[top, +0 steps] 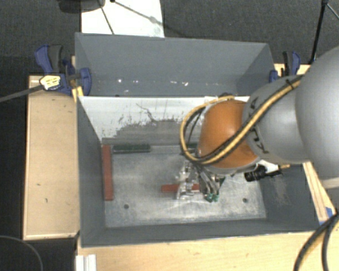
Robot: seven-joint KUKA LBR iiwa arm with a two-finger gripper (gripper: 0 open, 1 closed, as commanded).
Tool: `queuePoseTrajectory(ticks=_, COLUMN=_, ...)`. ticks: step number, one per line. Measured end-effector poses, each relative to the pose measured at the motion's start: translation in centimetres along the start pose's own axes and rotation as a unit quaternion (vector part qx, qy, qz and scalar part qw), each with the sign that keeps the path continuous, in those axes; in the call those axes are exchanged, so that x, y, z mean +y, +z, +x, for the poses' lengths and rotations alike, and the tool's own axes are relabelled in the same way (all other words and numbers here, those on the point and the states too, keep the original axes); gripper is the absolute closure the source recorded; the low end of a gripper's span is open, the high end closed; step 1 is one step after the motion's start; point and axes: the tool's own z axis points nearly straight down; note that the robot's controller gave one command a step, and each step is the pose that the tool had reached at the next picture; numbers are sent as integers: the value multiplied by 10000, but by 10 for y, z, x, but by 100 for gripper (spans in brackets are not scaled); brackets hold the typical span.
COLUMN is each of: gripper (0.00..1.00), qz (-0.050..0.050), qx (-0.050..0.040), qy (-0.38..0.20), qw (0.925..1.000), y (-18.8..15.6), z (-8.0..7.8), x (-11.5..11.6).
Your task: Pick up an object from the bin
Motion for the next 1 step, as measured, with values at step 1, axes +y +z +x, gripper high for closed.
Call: queuePoseTrajectory(ticks=1, gripper=100, qz=-1, qx=0, qy=10, qw=10000, y=0, z=0, x=0)
